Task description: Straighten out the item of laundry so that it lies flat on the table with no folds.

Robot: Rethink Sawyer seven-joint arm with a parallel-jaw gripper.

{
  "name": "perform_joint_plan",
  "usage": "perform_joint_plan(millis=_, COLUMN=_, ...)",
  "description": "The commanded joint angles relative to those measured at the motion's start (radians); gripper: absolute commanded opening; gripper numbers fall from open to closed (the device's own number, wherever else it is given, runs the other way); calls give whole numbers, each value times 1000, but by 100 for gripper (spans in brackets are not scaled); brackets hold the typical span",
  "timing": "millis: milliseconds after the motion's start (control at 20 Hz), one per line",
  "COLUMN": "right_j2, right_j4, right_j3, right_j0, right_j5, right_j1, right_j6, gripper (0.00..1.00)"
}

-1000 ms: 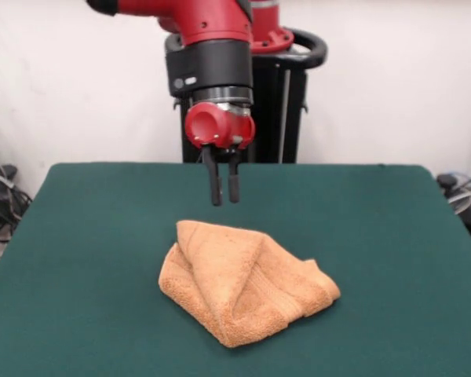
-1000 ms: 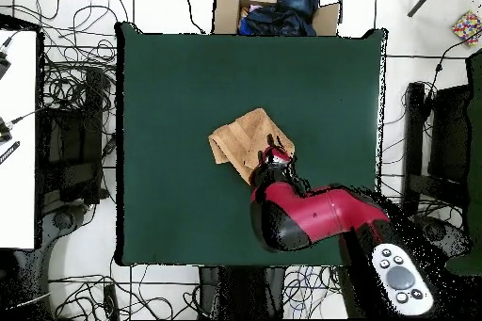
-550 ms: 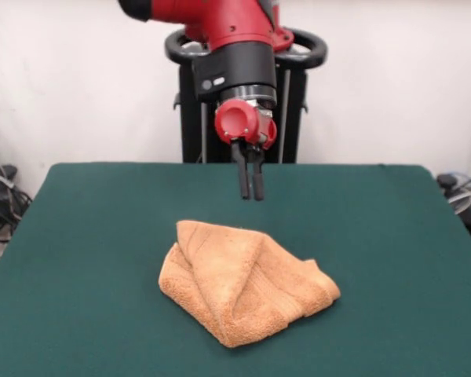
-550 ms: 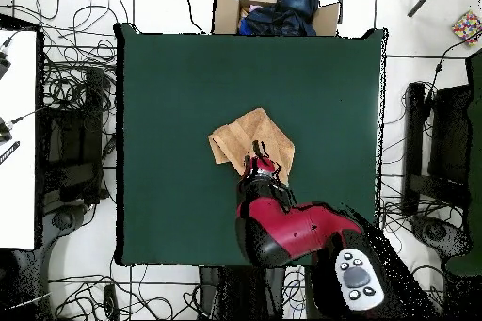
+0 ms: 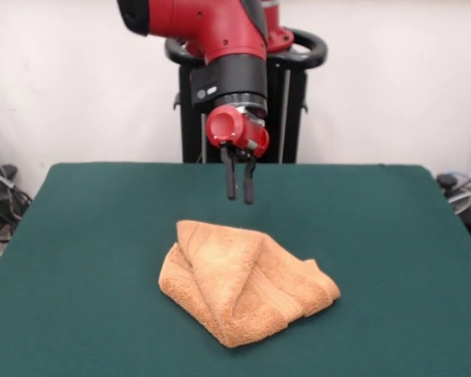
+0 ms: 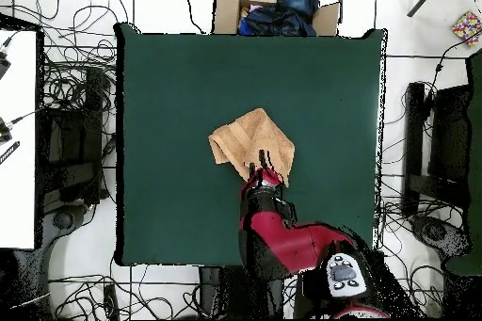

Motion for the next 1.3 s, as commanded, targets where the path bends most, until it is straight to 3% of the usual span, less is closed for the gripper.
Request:
perform_joint_plan(millis=50, right_j2=-168, right_j4=142, right_j3=-7, right_j0=68, right_j5=-254, right_j1=173, right_j6=1, gripper=100)
perform_joint_plan(millis=700, right_j2=-250, right_j4=217, right_j3=-98, right_j0=158, right_j5=-404, right_j1=361, right_j6=-19, gripper=100)
perform_joint_plan(millis=1000, right_j2=-208, right_j4=21, right_j3=-257, right_j0=115, right_j5=-268, right_j1=444, right_j6=49, gripper=100)
perform_joint_plan(millis=1300, right_j2=-205, right_j4=3, right_j3=-312, right_j0=86, right_j5=-366, right_j1=532, right_j6=30, gripper=100)
